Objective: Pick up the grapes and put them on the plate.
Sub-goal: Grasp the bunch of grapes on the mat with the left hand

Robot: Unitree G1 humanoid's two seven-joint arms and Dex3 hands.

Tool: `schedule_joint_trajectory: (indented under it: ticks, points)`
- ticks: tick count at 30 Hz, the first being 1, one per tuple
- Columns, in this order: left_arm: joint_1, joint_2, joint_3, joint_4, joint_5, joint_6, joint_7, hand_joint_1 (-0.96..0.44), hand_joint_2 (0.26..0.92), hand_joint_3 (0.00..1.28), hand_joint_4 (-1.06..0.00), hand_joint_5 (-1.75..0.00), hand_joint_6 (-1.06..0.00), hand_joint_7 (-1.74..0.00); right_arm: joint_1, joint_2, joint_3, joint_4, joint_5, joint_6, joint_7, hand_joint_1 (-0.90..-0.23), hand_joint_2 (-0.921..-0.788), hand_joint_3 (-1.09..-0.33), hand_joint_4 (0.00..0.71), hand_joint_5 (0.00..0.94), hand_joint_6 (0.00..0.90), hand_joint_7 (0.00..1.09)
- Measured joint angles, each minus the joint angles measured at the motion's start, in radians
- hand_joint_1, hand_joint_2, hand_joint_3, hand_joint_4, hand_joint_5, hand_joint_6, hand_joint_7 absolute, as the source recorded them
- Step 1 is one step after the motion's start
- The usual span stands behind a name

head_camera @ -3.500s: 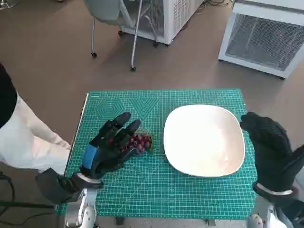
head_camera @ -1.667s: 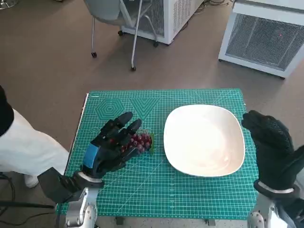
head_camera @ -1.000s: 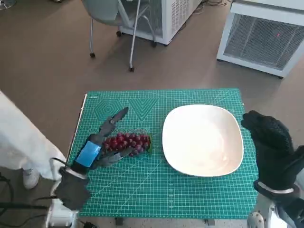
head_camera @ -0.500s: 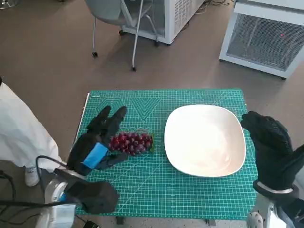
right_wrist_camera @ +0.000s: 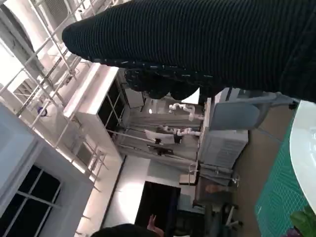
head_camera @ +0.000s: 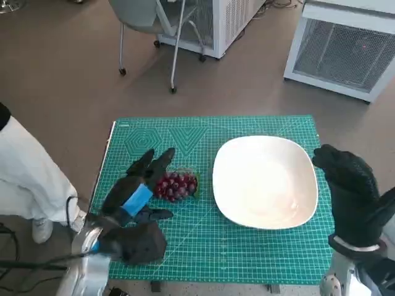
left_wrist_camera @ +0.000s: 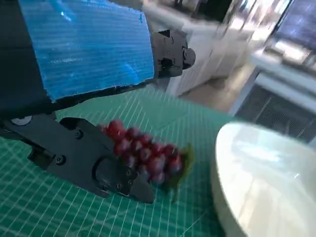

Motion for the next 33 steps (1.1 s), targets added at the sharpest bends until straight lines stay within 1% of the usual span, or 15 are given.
schedule_joint_trajectory:
  ticks: [10, 19, 25, 33]
  points:
    - [-0.153, -0.001, -0.096, 0.256, 0.011, 0.066, 0.004, -0.34, 0.705, 0.00, 0.00, 0.00, -0.14, -0.01, 0.000, 0.000, -0.001, 0.001, 0.000, 0.000, 0.000, -0.399, -0.921, -0.582, 0.525, 0.294, 0.239, 0.85]
    - [-0.261, -0.011, -0.168, 0.447, 0.027, 0.095, 0.036, -0.32, 0.708, 0.00, 0.00, 0.00, -0.13, 0.00, 0.000, 0.000, -0.003, 0.002, 0.000, -0.002, 0.000, -0.401, -0.921, -0.579, 0.523, 0.299, 0.239, 0.85]
    - [-0.315, -0.016, -0.200, 0.552, 0.028, 0.097, 0.065, -0.32, 0.709, 0.00, 0.00, 0.00, -0.13, 0.00, 0.000, 0.001, -0.004, 0.005, 0.000, -0.007, 0.000, -0.401, -0.921, -0.580, 0.525, 0.305, 0.239, 0.85]
    - [-0.346, -0.018, -0.227, 0.632, 0.026, 0.094, 0.092, -0.31, 0.710, 0.00, 0.00, 0.00, -0.13, 0.00, 0.000, 0.001, -0.004, 0.010, 0.002, -0.010, 0.000, -0.399, -0.921, -0.580, 0.523, 0.312, 0.239, 0.85]
